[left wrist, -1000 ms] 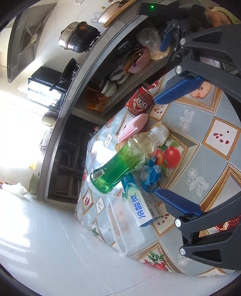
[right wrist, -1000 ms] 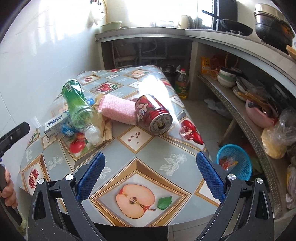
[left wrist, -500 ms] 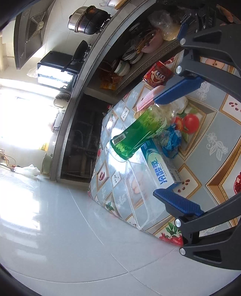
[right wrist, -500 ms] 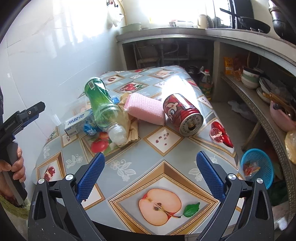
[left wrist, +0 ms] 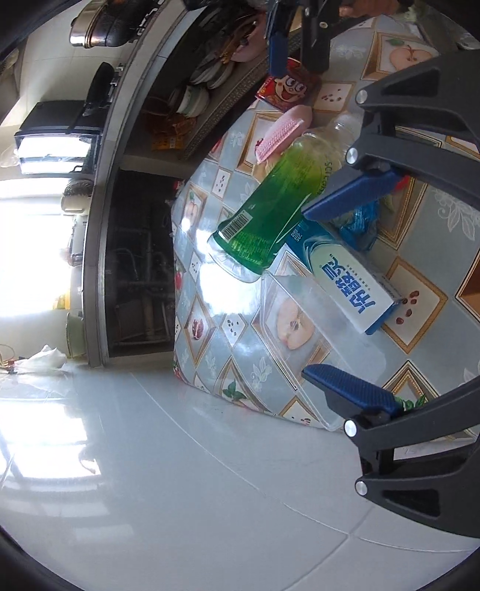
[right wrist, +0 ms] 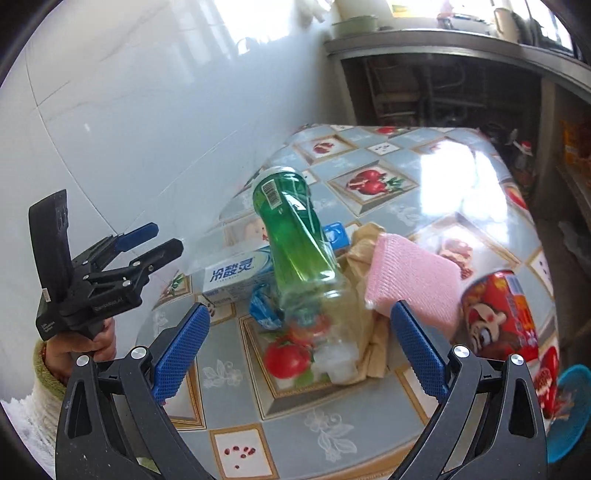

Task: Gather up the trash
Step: 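Grasp the green bottle with the right tool while the left tool grasps the clear plastic container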

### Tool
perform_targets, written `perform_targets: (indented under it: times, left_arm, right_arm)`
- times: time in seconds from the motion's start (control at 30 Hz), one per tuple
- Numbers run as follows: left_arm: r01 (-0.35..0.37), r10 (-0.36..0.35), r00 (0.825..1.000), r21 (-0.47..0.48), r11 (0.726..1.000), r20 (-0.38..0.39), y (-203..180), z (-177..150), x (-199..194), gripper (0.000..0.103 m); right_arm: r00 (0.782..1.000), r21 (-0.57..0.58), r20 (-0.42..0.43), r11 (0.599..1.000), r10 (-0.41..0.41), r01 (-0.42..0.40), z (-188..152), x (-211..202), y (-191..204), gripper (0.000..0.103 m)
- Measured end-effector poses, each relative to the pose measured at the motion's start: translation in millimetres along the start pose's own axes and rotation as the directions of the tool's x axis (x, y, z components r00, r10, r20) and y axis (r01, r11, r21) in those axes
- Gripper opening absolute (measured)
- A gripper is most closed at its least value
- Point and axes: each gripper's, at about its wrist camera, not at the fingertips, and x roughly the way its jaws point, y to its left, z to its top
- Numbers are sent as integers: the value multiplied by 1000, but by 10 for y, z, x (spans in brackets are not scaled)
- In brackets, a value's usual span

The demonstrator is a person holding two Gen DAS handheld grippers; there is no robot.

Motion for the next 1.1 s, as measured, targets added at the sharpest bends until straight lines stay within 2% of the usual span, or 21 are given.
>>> perform_targets:
  times: [0.03,0.23,0.47,0.67,0.73,0.83,1.03,1.1]
  left_arm:
    - [11,-11,1000,7,1000,-17,1,13,53,75]
    - [17,-9,990,59,998,-141,10,127,453,62]
    - [17,3,973,88,996,-231,47,138,764,48]
    - [10,18,970,109,994,-244,61,155,825,32]
    - [8,20,970,113,994,-242,76,163,822,24]
    - [9,21,970,121,993,-241,91,177,808,15]
    - [-2,39,975,165,986,-221,56,191,779,4]
    - [-11,46,978,167,986,-206,63,212,741,3]
  right_arm:
    - [999,-15,-28,1000,23,-24,77,109,12,94]
    - [989,-61,-151,998,5,-15,376,670,22,94]
    - [980,-97,-201,995,3,-23,436,992,-21,84]
    - [973,-102,-229,995,-2,-22,440,1118,-33,69]
    - [975,-104,-222,994,-12,-11,439,1104,-44,62]
    - [975,-96,-222,995,-1,-21,435,1075,-71,61]
    - [979,-103,-204,995,-8,-13,420,1043,-59,60]
    - [981,-98,-196,995,-4,-15,415,992,-52,60]
